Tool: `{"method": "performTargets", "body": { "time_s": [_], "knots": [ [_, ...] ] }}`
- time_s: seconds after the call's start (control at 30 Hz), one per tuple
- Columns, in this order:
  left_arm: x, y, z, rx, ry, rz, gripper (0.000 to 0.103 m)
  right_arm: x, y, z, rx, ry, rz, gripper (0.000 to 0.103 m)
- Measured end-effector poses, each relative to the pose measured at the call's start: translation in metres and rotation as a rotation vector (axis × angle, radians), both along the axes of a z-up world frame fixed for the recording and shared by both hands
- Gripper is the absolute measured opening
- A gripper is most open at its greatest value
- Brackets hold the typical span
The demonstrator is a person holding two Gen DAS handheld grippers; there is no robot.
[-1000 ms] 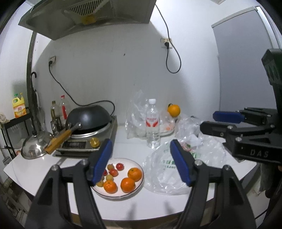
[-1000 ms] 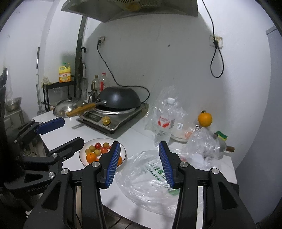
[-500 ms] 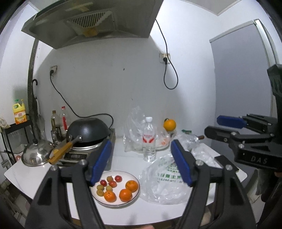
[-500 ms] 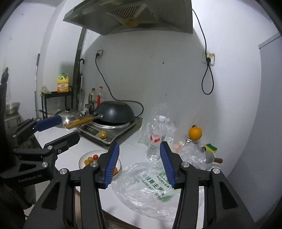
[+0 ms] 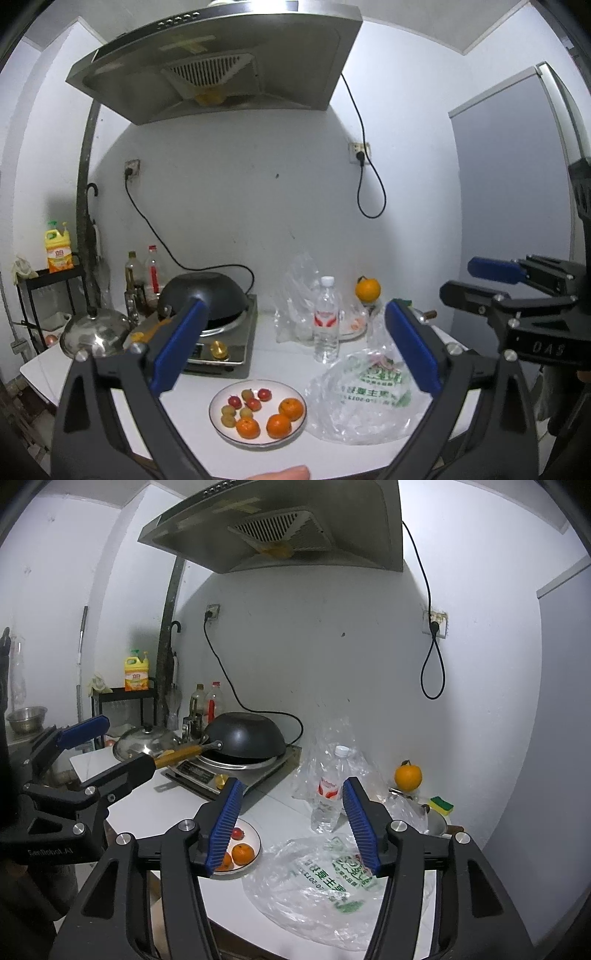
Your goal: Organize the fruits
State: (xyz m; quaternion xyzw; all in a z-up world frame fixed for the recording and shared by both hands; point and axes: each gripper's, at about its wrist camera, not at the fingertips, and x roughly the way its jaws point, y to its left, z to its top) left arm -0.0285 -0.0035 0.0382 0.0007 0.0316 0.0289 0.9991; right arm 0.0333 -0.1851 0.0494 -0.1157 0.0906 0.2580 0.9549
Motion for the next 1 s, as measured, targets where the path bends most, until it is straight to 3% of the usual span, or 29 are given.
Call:
{"method": "performTargets", "body": {
  "time_s": [1.0],
  "knots": [
    [0.0073,-0.0024,-0.0056,0.015,0.022,0.011,0.098,0.0018,-0.0006,-0.0041,-0.003,0.010,-0.005,0.060]
  ]
}}
